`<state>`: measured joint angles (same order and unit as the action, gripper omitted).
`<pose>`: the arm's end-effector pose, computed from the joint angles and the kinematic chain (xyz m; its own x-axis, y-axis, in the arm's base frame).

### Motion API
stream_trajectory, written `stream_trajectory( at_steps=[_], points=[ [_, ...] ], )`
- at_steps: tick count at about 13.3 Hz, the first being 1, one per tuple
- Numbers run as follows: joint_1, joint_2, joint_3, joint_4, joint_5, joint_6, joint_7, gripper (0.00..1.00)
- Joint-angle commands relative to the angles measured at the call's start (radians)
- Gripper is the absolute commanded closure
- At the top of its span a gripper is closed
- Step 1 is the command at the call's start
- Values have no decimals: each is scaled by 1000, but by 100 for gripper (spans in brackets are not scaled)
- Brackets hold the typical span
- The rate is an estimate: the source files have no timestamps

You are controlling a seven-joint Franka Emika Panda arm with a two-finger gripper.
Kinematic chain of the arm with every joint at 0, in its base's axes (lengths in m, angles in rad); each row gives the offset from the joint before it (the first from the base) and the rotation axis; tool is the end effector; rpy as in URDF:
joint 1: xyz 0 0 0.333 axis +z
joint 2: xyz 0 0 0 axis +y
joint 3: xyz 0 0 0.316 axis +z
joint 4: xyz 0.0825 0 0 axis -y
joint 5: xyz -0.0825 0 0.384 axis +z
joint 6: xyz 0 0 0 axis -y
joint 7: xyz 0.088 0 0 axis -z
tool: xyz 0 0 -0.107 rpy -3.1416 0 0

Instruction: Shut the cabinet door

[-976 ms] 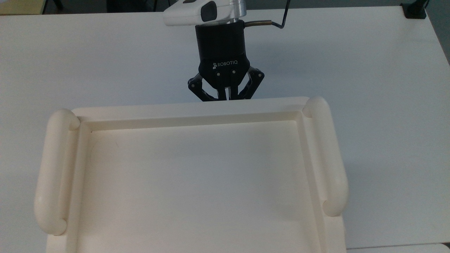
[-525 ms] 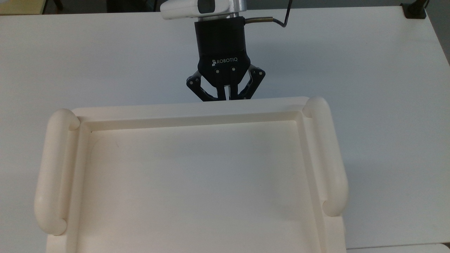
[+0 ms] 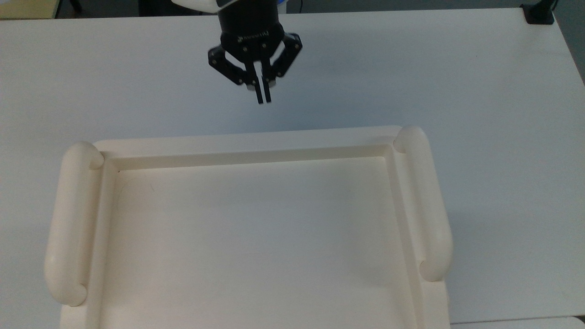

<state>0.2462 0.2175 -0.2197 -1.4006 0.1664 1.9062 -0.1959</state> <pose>0.6485 0.0456 0.6138 0.9349 0.1825 0.3044 0.2103 -0.9757 -0.0608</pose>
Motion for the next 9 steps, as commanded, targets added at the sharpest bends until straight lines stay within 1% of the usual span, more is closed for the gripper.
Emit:
stream_trajectory(
  at_steps=[1, 2, 3, 4, 5, 6, 7, 9],
  points=[
    [-114, -96, 54, -57, -25, -244, 52, 89],
    [-145, -121, 62, -73, -37, -292, 61, 85],
    [-165, -142, 62, -86, -45, -327, 64, 79],
    [-185, -159, 62, -90, -48, -361, 65, 71],
    [-214, -170, 62, -92, -48, -387, 73, 51],
    [-240, -182, 60, -98, -53, -404, 148, 1],
    [-255, -187, 62, -107, -67, -403, 170, 0],
    [-254, -181, 57, -110, -103, -401, 156, 0]
  ],
)
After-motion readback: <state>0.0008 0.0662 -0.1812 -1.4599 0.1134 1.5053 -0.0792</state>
